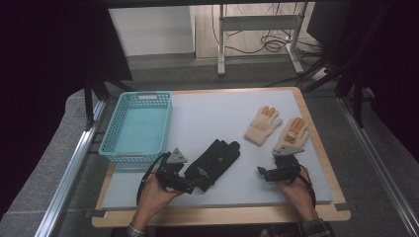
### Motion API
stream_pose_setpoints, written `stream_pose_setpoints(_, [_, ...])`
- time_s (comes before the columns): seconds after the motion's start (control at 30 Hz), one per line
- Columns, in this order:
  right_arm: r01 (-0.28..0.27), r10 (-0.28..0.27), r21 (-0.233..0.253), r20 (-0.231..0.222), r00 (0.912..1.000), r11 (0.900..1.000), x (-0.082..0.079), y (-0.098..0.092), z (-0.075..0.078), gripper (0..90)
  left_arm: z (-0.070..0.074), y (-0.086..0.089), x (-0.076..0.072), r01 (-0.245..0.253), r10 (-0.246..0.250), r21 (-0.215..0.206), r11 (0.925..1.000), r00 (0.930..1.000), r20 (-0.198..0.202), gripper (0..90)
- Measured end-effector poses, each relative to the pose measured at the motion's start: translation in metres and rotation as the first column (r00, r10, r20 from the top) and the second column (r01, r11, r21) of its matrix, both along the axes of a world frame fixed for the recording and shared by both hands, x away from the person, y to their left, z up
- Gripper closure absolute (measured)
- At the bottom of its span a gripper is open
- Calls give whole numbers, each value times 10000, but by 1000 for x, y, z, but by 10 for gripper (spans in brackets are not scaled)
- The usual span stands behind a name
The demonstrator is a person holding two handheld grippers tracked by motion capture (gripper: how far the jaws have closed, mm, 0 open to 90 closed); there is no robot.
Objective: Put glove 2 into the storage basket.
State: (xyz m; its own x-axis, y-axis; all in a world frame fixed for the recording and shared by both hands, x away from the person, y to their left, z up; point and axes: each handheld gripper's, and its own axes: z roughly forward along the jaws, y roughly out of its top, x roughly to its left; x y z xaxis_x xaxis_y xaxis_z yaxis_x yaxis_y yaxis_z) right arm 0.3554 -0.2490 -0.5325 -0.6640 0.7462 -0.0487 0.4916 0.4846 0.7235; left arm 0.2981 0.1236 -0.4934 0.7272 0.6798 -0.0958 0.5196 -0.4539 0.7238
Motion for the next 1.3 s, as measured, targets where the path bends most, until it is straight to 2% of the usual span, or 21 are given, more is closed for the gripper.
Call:
stream_pose_setpoints(0.2, [-1, 1, 3, 4, 10000, 10000, 0, 0, 0, 141, -4, -26, 30, 89, -77, 283, 9996, 9992, -402, 0])
stream_pose_setpoints(0.4, [-1, 1, -1, 6, 10000, 10000, 0, 0, 0, 141, -16, -43, 60, -17, 62, 400, 9992, 9936, -1128, 0])
stream_pose_setpoints(0.5, [0, 0, 1, 4, 10000, 10000, 0, 0, 0, 140, -23, -50, 69, 68, -14, 368, 9993, 9897, -1430, 0])
stream_pose_setpoints(0.63, [0, 0, -4, 10, 10000, 10000, 0, 0, 0, 140, -30, -60, 73, 221, -112, 630, 9978, 9856, -1686, 0])
stream_pose_setpoints(0.7, [-1, 1, -3, 8, 10000, 10000, 0, 0, 0, 140, -32, -66, 71, 437, -282, 878, 9952, 9850, -1701, 0])
stream_pose_setpoints(0.8, [-2, 2, -2, 8, 10000, 10000, 0, 0, 0, 140, -36, -75, 65, 444, -217, 1785, 9829, 9916, -1272, 0])
stream_pose_setpoints(0.83, [-5, 5, -7, 9, 10000, 10000, 0, 0, 0, 140, -37, -77, 64, 414, -198, 1967, 9796, 9936, -1110, 0])
stream_pose_setpoints(0.87, [1, -1, -3, 10, 10000, 10000, 0, 0, 0, 140, -38, -78, 63, 438, -228, 2058, 9776, 9944, -1030, 0])
stream_pose_setpoints(0.93, [-5, 5, -10, 11, 10000, 10000, 0, 0, 0, 141, -37, -78, 62, 321, -108, 2035, 9785, 9944, -1050, 3])
stream_pose_setpoints(1.0, [-5, 5, -11, 12, 10000, 10000, 0, 0, 0, 140, -35, -76, 62, 125, 89, 2012, 9795, 9944, -1051, 57])
stream_pose_setpoints(1.17, [-4, 4, -14, 13, 10000, 10000, 0, 0, 0, 140, -29, -69, 65, -161, 378, 2042, 9788, 9940, -1027, 285])
stream_pose_setpoints(1.3, [-2, 2, -15, 11, 10000, 10000, 0, 0, 0, 140, -26, -63, 67, -329, 515, 2165, 9757, 9954, -809, 517])
